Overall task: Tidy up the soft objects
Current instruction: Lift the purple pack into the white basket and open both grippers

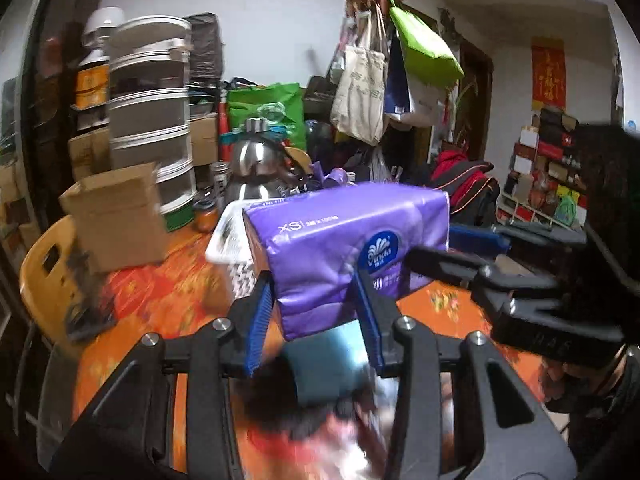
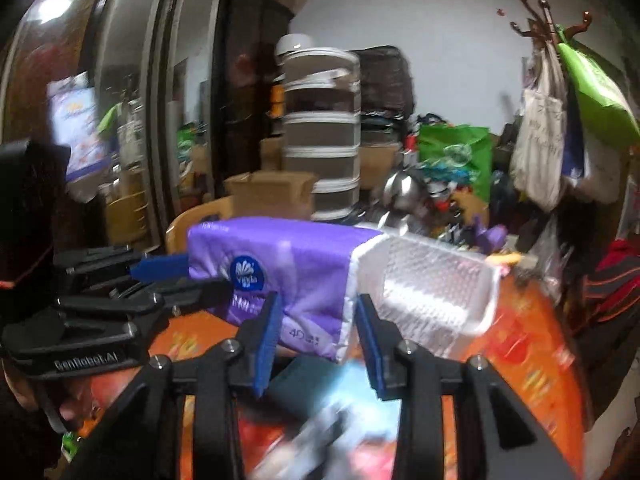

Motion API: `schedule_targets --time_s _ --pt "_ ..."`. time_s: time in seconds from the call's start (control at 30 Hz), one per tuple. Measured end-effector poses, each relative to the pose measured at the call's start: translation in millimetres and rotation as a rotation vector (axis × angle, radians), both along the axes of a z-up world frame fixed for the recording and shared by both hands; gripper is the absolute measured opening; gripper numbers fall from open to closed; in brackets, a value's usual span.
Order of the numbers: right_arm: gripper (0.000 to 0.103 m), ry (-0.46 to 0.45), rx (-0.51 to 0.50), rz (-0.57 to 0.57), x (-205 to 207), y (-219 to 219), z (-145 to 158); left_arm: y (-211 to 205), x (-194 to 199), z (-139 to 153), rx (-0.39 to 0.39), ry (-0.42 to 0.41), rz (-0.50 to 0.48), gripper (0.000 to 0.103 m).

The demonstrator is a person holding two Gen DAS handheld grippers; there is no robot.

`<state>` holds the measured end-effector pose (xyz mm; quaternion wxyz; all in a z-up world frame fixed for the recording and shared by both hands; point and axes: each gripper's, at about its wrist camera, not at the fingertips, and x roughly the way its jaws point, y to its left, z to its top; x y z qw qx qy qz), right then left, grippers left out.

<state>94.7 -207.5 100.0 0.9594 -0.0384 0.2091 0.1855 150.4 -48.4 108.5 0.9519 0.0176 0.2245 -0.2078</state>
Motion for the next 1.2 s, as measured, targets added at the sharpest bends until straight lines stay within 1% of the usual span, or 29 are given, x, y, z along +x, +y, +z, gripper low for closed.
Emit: schedule_targets --time_s 0.07,0.13,0.17,0.23,0.27,0.33,0.37,0.43,0.5,0.53,0.63,0.7,0.77,0.8,0.83,0.9,0.97,1.0,1.03,1.13,1.2 --pt "0.037 0.017 0.003 -0.027 34.9 -14.5 11.4 -11.6 35.5 8.4 -0.009 0.025 -0.017 0.038" --pt "0.036 0.068 0.01 -0.041 68.3 -25.8 15.4 -22.9 70.7 11.1 -0.002 0.045 -0.032 0.038" --pt "0.037 0.087 0.017 -0.05 86.1 -32.4 14.8 -27.2 89.3 10.3 -0.013 0.071 -0.043 0.038" --pt "0.036 0.117 0.001 -0.067 116.9 -38.5 8.4 -34.1 124.2 4.8 -0.025 0.109 -0.053 0.038" --pt "0.036 0.13 0.004 -0.076 128.5 -41.6 5.1 -38.4 145.3 0.5 -0.027 0.142 -0.053 0.038" --pt "0.036 0.196 0.013 -0.086 158.3 -47.4 -7.8 -46.1 173.8 -10.8 -0.023 0.191 -0.044 0.039" --pt "0.036 0.221 0.012 -0.088 173.2 -49.1 -16.9 -50.8 192.6 -18.2 -0.009 0.225 -0.034 0.039" --pt "0.036 0.29 0.029 -0.089 199.6 -52.1 -38.6 -53.5 219.8 -32.4 -0.015 0.287 -0.014 0.039" --pt "0.036 0.323 0.043 -0.091 212.0 -53.8 -56.7 -58.6 246.4 -46.9 -0.014 0.346 0.014 0.039" --pt "0.036 0.336 0.044 -0.086 216.4 -53.1 -62.8 -59.8 253.3 -53.6 -0.014 0.365 0.028 0.039" --pt "0.036 0.337 0.05 -0.093 224.8 -53.3 -68.7 -61.4 270.0 -65.2 0.004 0.415 0.068 0.043" --pt "0.036 0.315 0.041 -0.123 224.5 -57.5 -61.1 -53.1 275.3 -70.2 -0.023 0.431 0.104 0.052" --pt "0.039 0.303 0.044 -0.162 221.9 -65.6 -54.0 -45.2 274.9 -68.3 -0.041 0.427 0.131 0.076" --pt "0.046 0.303 0.063 -0.164 219.3 -71.2 -51.6 -41.1 271.9 -64.1 -0.044 0.409 0.139 0.079" --pt "0.055 0.305 0.068 -0.167 218.2 -75.6 -50.7 -36.9 269.8 -61.0 -0.04 0.389 0.147 0.08" --pt "0.063 0.307 0.061 -0.188 214.9 -82.3 -52.7 -26.8 258.7 -50.3 -0.053 0.344 0.166 0.082" --pt "0.063 0.327 0.077 -0.205 213.0 -90.3 -56.7 -15.3 250.1 -45.2 -0.079 0.337 0.173 0.09" --pt "0.063 0.33 0.092 -0.207 210.8 -94.0 -58.0 -11.9 244.7 -42.7 -0.082 0.331 0.182 0.09" --pt "0.063 0.325 0.098 -0.217 208.8 -96.4 -58.7 -10.0 240.8 -41.6 -0.066 0.332 0.195 0.09" --pt "0.064 0.326 0.067 -0.244 202.7 -96.6 -61.5 -7.2 230.3 -41.0 -0.027 0.323 0.202 0.09" --pt "0.064 0.328 0.052 -0.256 196.3 -95.2 -63.0 -2.0 221.1 -41.9 -0.009 0.327 0.23 0.09"
